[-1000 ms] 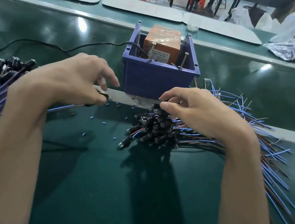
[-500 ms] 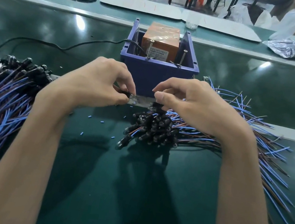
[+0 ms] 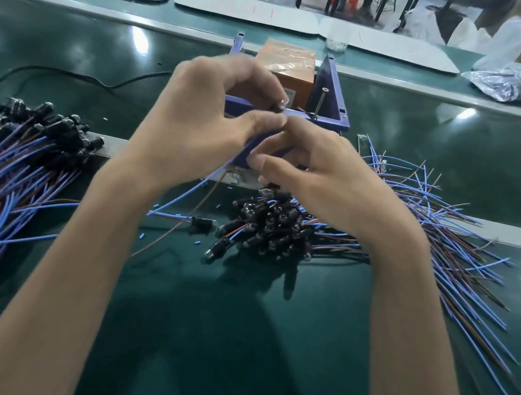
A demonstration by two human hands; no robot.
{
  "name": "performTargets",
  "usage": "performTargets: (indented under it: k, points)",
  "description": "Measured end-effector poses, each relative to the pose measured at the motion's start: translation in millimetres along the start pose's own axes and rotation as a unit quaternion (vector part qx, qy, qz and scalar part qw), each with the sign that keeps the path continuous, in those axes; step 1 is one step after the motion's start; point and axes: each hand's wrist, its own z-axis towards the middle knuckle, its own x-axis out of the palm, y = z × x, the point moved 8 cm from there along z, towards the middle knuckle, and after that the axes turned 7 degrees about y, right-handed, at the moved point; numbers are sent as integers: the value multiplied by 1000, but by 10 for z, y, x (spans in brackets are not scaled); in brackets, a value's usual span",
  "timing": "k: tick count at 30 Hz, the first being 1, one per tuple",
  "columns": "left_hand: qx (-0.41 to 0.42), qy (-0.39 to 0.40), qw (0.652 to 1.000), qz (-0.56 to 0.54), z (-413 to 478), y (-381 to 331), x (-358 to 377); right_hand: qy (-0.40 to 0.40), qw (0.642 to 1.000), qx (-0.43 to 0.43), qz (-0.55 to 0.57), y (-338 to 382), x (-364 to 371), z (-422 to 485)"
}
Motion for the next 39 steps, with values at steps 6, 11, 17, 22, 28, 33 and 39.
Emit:
performTargets:
  k: [6,11,17,22,28,33,39]
  points:
    - [20,-8,997,-71,-14,-196,105,-82,991,-41,96,-36,-120,10]
    - [-4,-82,989,-120,-40,-216,28,-183,974,-28,131,-104,-326,-43]
    - [-288,80,889,-346,-81,160,507,-262,942,-40,206,-51,-490,-154]
    - [-258,-153,774,-558,-116,359,172,-287,898,-52,330,-33,-571,-240]
    - [-258,-312,727,-554,-262,560,-91,-280,860,-46,425,-78,-566,-217]
    - [-230,-304,773,-506,-210,526,-174,-280,833,-51,474,-120,-567,-213]
    - [-204,-139,896,-368,-63,164,107,-295,866,8,404,-200,-560,-254]
